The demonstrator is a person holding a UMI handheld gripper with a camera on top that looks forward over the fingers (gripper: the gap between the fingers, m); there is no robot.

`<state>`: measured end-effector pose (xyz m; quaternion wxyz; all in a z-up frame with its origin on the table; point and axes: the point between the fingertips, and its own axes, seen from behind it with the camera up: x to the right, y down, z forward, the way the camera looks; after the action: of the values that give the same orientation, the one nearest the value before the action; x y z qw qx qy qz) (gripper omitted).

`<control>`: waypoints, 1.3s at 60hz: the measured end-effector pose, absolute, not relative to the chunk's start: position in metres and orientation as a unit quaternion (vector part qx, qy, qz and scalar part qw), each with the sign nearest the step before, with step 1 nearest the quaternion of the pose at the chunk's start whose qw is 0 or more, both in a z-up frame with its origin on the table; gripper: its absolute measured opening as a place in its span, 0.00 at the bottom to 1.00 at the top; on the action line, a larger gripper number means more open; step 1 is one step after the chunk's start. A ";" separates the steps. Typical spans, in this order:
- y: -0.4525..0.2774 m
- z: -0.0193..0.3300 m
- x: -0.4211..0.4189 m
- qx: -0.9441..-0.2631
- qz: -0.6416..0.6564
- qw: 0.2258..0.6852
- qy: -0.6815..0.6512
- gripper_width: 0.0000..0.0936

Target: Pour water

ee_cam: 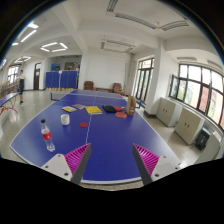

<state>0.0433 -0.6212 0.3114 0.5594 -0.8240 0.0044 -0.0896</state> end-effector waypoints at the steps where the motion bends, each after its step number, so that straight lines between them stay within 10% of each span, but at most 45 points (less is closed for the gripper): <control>1: -0.634 0.318 0.043 -0.826 -0.091 0.557 0.005 0.91; 14: -0.644 0.267 0.037 -0.843 -0.106 0.527 0.012 0.91; 35: -0.661 0.086 -0.113 -0.878 -0.071 0.473 0.020 0.90; 63: -0.416 0.099 -0.313 -0.821 -0.003 0.570 -0.006 0.90; 78: -0.353 0.096 -0.330 -0.798 -0.030 0.602 -0.002 0.50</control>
<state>-0.3305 -0.3528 0.0963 0.6021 -0.7979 -0.0018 -0.0300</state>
